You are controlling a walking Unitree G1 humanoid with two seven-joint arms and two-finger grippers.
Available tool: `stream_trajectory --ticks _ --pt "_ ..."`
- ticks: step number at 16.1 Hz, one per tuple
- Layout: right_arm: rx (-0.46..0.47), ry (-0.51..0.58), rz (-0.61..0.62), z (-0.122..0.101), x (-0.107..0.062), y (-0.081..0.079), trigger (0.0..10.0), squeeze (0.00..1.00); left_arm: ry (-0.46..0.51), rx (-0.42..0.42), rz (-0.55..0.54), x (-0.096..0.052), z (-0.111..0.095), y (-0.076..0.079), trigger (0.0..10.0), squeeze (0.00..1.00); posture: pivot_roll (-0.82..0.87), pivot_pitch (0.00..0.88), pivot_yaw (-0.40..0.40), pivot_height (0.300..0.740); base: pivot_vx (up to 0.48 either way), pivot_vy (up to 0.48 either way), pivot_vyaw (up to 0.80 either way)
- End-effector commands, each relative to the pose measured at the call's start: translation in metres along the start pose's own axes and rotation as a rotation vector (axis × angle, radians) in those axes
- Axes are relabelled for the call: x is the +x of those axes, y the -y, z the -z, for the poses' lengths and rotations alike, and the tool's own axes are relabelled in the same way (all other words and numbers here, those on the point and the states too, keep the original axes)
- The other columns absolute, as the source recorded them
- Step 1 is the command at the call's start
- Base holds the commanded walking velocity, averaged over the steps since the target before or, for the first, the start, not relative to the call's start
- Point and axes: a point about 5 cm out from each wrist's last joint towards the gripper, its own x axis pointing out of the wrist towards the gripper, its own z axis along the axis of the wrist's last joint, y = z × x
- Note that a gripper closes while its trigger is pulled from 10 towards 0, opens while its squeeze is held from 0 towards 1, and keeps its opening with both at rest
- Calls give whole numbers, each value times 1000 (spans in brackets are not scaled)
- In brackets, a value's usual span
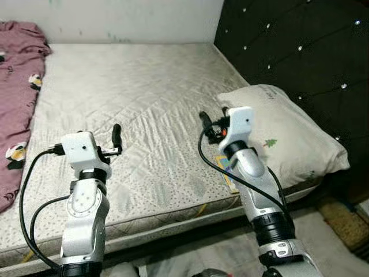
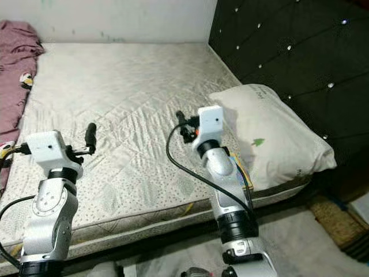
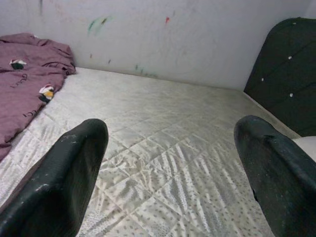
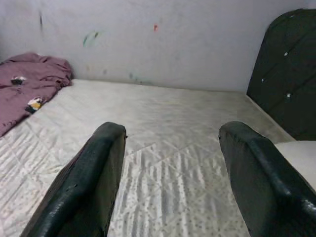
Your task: Clean up the room
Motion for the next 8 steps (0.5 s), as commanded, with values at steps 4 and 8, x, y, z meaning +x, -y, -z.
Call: stream_trajectory --ticks 4,8 --pt "-5 -35 -23 0 0 0 10000 0 2 -5 2 1 -1 3 10000 0 -12 0 -97 740 0 0 0" --pt "-17 -7 -31 -2 0 -1 10000 0 0 -6 10 1 -1 4 10000 0 -11 0 -97 740 0 0 400"
